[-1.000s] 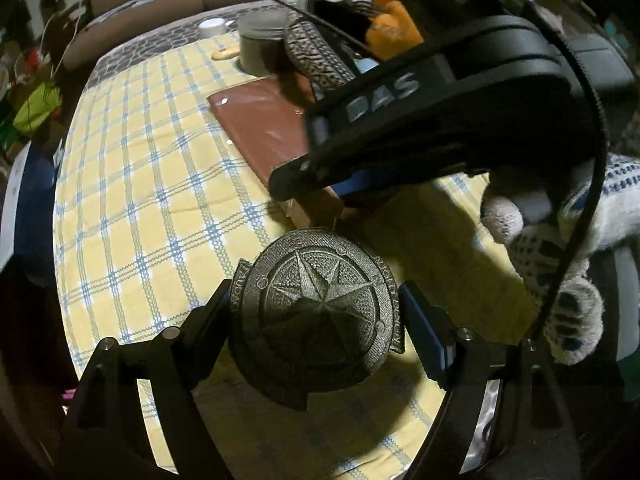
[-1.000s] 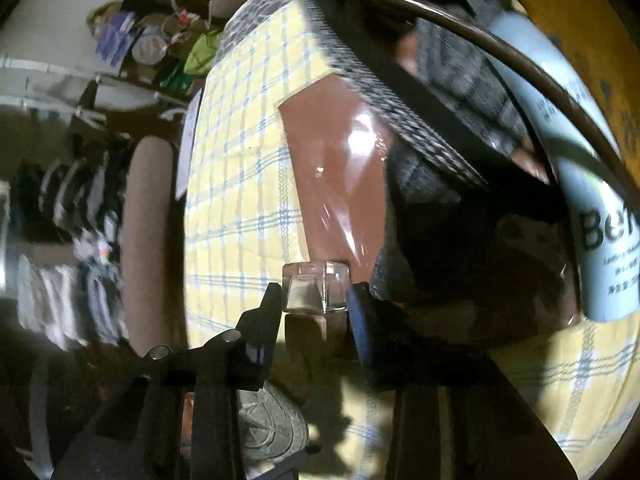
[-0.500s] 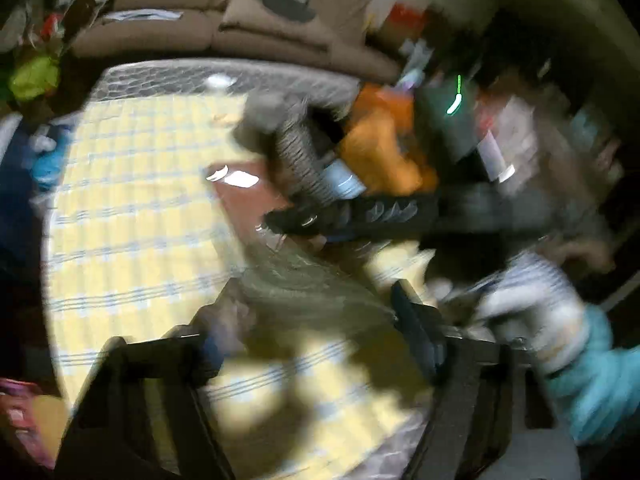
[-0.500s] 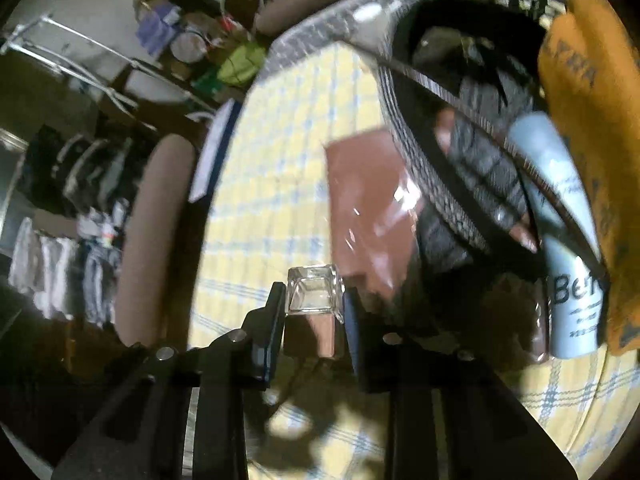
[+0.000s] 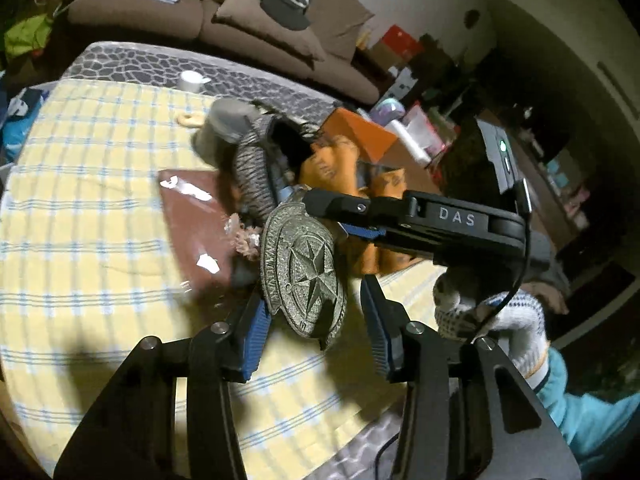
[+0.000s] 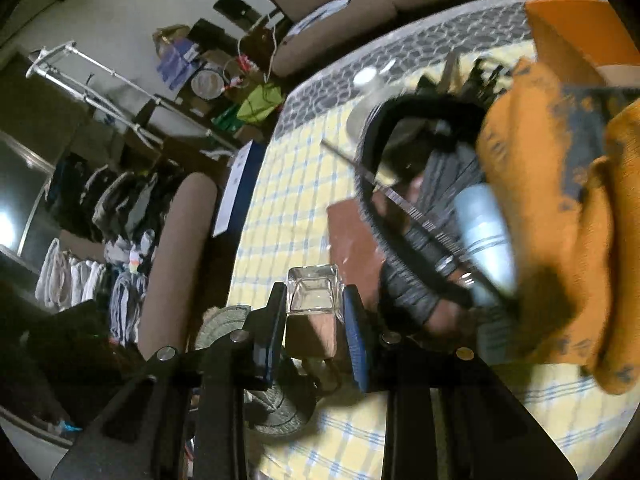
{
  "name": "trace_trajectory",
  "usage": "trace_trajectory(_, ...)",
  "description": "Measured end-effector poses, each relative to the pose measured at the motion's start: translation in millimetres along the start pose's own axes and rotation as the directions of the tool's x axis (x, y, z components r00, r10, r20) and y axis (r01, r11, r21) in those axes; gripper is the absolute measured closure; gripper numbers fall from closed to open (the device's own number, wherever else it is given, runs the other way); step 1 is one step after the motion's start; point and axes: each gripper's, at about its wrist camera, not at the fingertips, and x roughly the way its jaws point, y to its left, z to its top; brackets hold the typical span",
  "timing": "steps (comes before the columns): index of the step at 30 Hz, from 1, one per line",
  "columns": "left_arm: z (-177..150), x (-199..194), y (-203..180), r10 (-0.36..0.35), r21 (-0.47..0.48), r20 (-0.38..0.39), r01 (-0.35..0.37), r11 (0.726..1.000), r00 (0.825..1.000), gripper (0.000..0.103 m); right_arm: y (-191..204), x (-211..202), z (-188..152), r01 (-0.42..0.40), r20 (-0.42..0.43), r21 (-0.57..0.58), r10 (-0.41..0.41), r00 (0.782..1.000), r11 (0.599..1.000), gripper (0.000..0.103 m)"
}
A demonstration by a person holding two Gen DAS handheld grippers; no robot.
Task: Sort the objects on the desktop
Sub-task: 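Carry the glass cube with the right gripper while the left gripper carries the medallion toward the box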
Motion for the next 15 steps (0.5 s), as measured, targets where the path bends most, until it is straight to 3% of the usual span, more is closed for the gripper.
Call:
trace_trajectory(3, 9, 6, -16, -0.049, -0.014, 0.021, 0.05, 0.999, 0.999, 0.074, -8, -24, 8, -0.011, 0.044, 0.012, 0.01, 0.999, 1.0, 0.075)
trace_trajectory(8, 35, 34, -61, -0.104, -0.003, 0.062, 0.104, 0.995, 0.993, 0.074, -28, -77, 25, -0.019, 0.159, 0.037, 0.012, 0.987, 0.999, 0.075)
trace_trajectory(15, 47, 109, -134, -0.133, 0.059, 0.001, 0.133, 0.989, 0.991, 0.074, -90, -151, 40, 0.056, 0.281, 0.129, -0.091, 0.955, 0.99, 0.076)
